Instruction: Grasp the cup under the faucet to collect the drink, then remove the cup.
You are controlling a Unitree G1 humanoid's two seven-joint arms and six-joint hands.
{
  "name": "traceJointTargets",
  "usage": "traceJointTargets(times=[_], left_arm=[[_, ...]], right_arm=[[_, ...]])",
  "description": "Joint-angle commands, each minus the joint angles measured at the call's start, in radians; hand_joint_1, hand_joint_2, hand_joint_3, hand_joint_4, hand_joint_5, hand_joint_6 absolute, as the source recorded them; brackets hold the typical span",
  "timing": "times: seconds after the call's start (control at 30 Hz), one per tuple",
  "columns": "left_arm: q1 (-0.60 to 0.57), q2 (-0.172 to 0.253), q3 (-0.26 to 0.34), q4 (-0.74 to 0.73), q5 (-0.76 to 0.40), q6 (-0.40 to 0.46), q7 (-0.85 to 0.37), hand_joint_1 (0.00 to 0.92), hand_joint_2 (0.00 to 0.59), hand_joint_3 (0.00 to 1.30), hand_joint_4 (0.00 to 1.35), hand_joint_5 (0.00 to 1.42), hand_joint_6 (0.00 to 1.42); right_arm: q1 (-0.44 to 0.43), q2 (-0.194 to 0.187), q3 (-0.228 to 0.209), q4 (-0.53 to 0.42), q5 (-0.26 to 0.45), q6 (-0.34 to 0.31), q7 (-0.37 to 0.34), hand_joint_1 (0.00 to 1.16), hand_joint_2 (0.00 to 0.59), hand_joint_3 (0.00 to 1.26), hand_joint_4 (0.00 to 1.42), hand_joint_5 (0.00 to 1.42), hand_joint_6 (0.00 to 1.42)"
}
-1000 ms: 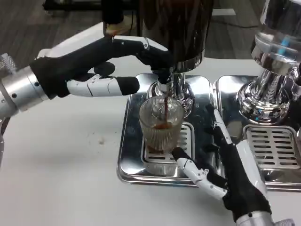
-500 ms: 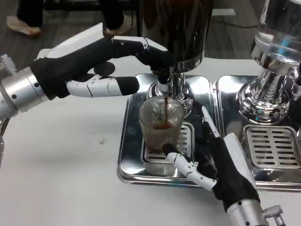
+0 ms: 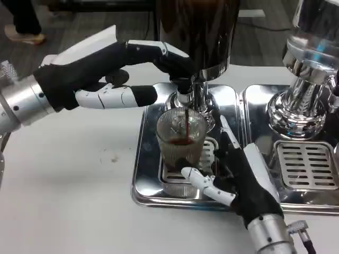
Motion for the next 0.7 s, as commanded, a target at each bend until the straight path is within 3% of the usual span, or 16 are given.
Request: traceJointTargets(times=[0.03,0.7], left_arm=[[0.028,0.006,-0.012,-0.019,0.001,0.000,-0.019,0.000,0.103,0.37,0.36,0.38,0.33],[0.031,0.005,-0.010,-0.021,0.009,0.006,-0.012,0.000,0.115,0.37,0.37,0.39,0.33]], right_arm=[[-0.030,0.012,0.003,0.021,0.005,0.023,0.006,0.54,0.185,0.00,0.00,0.00,0.23],[-0.113,0.038,0.006,0.106,0.013,0.047,0.009,0.52,0.179,0.00,0.00,0.00,0.22]])
